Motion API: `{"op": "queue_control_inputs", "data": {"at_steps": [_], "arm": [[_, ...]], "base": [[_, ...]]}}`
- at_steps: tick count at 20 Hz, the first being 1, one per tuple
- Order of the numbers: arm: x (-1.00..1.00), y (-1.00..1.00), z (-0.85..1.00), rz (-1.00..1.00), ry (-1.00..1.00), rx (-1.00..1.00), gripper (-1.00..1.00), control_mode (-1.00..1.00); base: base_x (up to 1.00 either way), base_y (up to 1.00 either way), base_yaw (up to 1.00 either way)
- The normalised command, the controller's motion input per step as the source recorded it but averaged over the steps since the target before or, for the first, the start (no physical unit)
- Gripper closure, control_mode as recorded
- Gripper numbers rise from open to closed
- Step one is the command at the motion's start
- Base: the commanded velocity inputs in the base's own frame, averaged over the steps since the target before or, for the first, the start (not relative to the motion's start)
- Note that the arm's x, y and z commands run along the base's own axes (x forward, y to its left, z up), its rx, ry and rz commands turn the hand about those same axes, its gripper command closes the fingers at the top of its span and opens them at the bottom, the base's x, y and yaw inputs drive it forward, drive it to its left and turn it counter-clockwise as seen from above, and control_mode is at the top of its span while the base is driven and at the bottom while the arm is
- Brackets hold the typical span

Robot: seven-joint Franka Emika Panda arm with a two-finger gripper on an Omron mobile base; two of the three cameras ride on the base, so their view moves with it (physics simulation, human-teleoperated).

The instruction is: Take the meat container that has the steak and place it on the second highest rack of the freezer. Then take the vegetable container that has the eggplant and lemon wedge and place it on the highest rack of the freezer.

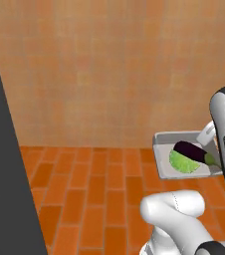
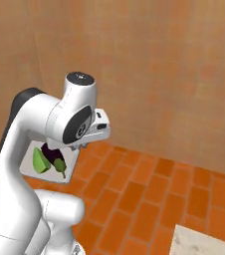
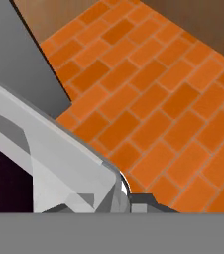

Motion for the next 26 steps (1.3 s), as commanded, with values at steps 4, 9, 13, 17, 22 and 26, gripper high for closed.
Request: {"op": "queue_control_inputs", "data": {"at_steps": [4,9,13,17,22,26], "arm": [[0.0,0.0,0.0,0.0,0.0,0.0,1.0,1.0],[0.0,0.0,0.0,0.0,0.0,0.0,1.0,1.0],[0.0,0.0,0.0,0.0,0.0,0.0,1.0,1.0],[0.0,0.0,0.0,0.0,0.0,0.0,1.0,1.0],[0.0,0.0,0.0,0.0,0.0,0.0,1.0,1.0],[0.0,0.0,0.0,0.0,0.0,0.0,1.0,1.0]], "base": [[0.24,0.0,0.37],[0.02,-0.01,0.69],[0.0,-0.06,0.77],[0.0,-0.07,0.54],[0.01,-0.14,0.49],[0.0,-0.66,0.63]]}}
